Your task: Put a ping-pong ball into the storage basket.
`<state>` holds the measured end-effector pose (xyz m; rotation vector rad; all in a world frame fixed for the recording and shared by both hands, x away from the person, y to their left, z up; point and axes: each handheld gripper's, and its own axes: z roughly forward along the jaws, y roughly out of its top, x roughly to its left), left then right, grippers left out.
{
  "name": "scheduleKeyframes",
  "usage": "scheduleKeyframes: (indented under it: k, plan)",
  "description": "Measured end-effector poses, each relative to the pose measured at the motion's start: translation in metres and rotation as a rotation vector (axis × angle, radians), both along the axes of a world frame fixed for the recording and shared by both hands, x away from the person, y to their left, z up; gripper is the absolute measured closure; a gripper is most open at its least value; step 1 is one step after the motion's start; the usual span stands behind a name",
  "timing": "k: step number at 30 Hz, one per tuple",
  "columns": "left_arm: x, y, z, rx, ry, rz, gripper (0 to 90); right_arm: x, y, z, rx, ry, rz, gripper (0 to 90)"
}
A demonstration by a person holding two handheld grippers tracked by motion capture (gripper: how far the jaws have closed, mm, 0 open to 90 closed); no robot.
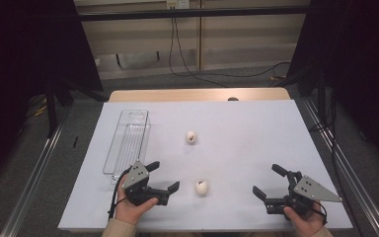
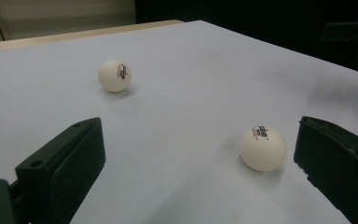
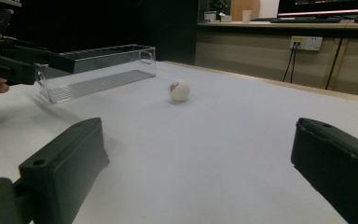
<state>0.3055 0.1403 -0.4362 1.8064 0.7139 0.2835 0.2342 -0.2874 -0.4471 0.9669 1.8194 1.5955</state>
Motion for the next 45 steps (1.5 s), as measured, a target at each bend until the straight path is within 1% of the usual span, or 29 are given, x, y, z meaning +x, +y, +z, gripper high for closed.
scheduleKeyframes:
  k: [4, 7, 11, 12, 14, 15, 19, 35, 36, 37, 40, 45]
  plan:
    - [0.000, -0.001, 0.000, 0.005, 0.003, -0.003, 2.0, 0.000, 0.000, 0.000, -0.002, 0.000, 0.000, 2.4]
    - [0.000, -0.002, -0.001, 0.000, 0.006, -0.005, 2.1, 0.000, 0.000, 0.000, -0.001, -0.001, 0.000, 2.5]
    - [0.000, -0.003, -0.001, 0.011, 0.007, -0.011, 2.1, 0.000, 0.000, 0.000, -0.001, 0.000, 0.001, 2.5]
    - [0.000, -0.004, -0.001, 0.006, 0.011, -0.011, 2.1, 0.000, 0.000, 0.000, -0.001, 0.000, 0.001, 2.5]
    - [0.001, -0.005, -0.001, 0.013, 0.010, -0.015, 2.1, 0.000, 0.000, 0.000, -0.002, -0.001, 0.001, 2.5]
    - [0.001, -0.006, -0.001, 0.008, 0.012, -0.016, 2.1, 0.000, 0.000, 0.000, -0.001, -0.001, 0.000, 2.5]
    - [0.001, -0.008, -0.002, 0.019, 0.017, -0.023, 2.1, 0.000, 0.000, 0.000, -0.002, -0.001, 0.000, 2.5]
    - [0.001, -0.012, -0.004, 0.030, 0.029, -0.034, 2.2, 0.000, 0.000, 0.000, -0.002, -0.004, 0.003, 2.5]
    - [0.001, -0.013, -0.004, 0.028, 0.032, -0.041, 2.2, 0.000, 0.000, 0.000, -0.002, -0.004, 0.002, 2.6]
    - [0.001, -0.013, -0.004, 0.032, 0.032, -0.039, 2.2, 0.000, 0.000, 0.000, -0.002, -0.004, 0.002, 2.6]
    - [0.001, -0.014, -0.004, 0.029, 0.037, -0.040, 2.2, 0.000, 0.000, 0.000, -0.004, -0.005, 0.002, 2.5]
    - [0.001, -0.016, -0.005, 0.039, 0.046, -0.047, 2.2, 0.000, 0.001, 0.001, -0.001, -0.005, 0.001, 2.6]
